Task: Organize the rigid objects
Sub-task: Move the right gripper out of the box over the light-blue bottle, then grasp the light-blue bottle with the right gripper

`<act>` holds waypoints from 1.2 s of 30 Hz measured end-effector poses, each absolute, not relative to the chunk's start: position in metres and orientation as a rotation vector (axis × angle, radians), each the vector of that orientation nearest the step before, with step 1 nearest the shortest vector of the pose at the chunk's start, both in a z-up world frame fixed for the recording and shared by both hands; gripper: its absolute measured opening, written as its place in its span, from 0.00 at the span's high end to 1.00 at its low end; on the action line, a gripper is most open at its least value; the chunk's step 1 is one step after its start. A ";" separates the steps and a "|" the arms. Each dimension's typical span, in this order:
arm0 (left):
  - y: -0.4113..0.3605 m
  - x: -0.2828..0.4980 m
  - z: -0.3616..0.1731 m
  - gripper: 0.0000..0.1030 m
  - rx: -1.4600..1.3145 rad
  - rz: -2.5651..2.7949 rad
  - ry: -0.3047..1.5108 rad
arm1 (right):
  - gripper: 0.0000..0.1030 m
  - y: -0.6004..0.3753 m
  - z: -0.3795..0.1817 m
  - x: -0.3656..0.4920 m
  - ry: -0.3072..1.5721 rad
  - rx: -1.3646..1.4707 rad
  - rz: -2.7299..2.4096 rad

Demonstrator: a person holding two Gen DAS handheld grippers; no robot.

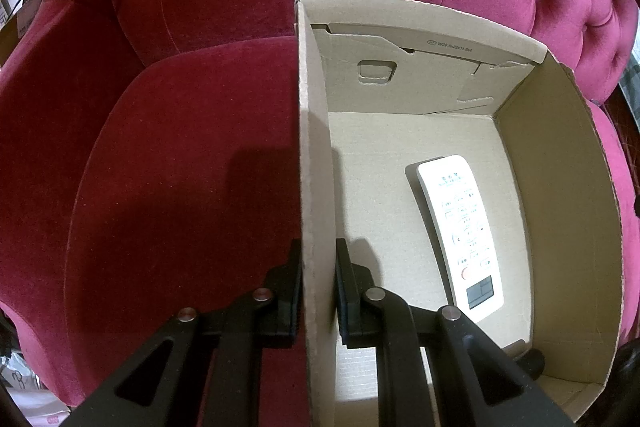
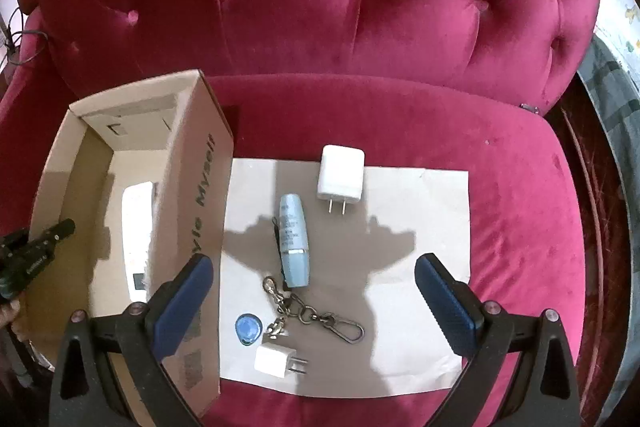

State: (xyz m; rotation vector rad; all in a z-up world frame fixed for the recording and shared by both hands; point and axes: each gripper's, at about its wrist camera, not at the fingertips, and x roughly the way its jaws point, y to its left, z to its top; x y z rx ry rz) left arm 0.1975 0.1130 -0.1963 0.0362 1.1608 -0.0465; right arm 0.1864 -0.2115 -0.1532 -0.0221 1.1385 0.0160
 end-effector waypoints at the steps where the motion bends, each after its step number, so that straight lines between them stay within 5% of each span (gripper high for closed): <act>1: 0.113 0.197 -0.196 0.86 0.037 -0.046 1.161 | 0.00 -0.213 -0.156 0.186 1.138 -0.021 0.013; 29: 0.112 0.197 -0.196 0.86 0.039 -0.045 1.162 | 0.01 -0.223 -0.212 0.211 1.206 -0.026 -0.002; 36: 0.111 0.196 -0.195 0.86 0.042 -0.043 1.161 | 0.08 -0.225 -0.227 0.223 1.226 -0.023 0.000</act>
